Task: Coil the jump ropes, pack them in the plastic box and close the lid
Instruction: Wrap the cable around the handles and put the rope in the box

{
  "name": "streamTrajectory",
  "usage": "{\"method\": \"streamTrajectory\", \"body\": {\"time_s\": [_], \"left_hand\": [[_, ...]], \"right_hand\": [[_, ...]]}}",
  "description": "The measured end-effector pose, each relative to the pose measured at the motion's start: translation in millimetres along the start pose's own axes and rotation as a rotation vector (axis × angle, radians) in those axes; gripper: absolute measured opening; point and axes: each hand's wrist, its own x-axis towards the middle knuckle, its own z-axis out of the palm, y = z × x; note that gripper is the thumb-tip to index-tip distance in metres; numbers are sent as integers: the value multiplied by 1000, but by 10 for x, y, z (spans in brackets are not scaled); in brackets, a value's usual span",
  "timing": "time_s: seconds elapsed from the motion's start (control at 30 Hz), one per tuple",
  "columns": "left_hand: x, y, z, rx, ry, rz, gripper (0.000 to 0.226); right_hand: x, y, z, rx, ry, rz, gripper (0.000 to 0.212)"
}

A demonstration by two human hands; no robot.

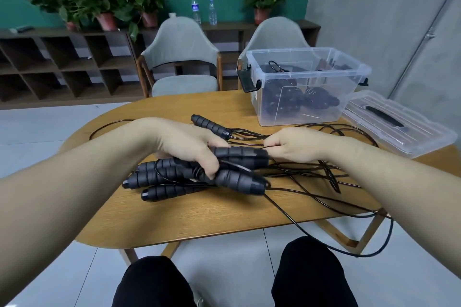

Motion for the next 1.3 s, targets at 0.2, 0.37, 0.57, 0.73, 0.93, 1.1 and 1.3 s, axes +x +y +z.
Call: {"method": "streamTrajectory", "body": {"time_s": [0.2,0.37,0.57,0.73,0.93,1.1,1.3], "left_hand": [[37,119,77,348,29,-201,20],[66,-11,153,620,267,-218,51],[57,-250,91,724,543,-307,82],[30,-392,-16,727,776,-399,52],[116,-523,-19,402,995,-368,39],[309,-494,-74,64,1054,-295,44],[334,-394,-112,-648,1025,-93,46]], "right_hand": [[-2,-7,-103,37,100,34,55],[-56,-30,-147,117,209,71,53],[-104,-171,-97,136,310,1,37],[-103,-143,-24,62,177,18,31],[-193,86,119,198,83,88,32],[-272,-55,274,217,272,-90,29],[-226,-75,367,181,207,-56,24]]}}
